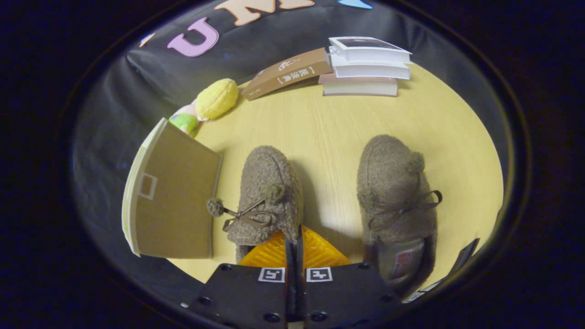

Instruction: Open the storage box then place both shoes into the box .Put the left shoe in first, then the right shoe, with the right side of both shoes facing outward in a uniform manner.

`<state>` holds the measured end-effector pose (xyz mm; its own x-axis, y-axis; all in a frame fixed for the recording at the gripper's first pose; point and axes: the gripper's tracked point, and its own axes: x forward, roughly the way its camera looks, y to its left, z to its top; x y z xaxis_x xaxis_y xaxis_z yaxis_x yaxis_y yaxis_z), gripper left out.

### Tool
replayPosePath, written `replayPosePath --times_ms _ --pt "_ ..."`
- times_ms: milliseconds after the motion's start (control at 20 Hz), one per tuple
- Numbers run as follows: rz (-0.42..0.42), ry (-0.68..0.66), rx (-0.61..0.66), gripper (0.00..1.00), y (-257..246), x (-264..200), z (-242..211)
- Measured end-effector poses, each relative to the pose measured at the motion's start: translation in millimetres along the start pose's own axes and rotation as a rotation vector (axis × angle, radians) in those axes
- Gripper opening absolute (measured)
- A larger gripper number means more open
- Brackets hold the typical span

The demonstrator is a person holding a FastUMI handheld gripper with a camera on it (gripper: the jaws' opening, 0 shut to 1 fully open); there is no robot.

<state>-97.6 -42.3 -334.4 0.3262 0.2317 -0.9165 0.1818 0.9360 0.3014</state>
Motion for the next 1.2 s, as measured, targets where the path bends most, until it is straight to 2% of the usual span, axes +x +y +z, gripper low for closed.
replayPosePath --times_ms 250,700,950,1200 --pt "0.063 -0.038 0.118 0.03 39.2 -28.1 23.4" --pt "0.205 -0.13 0.099 0.03 174.0 -74.6 71.3" --pt "0.253 -0.133 0.048 0.03 244.4 -68.5 78.9" --pt "0.226 -0.054 -0.024 0.03 292.3 -24.5 43.1"
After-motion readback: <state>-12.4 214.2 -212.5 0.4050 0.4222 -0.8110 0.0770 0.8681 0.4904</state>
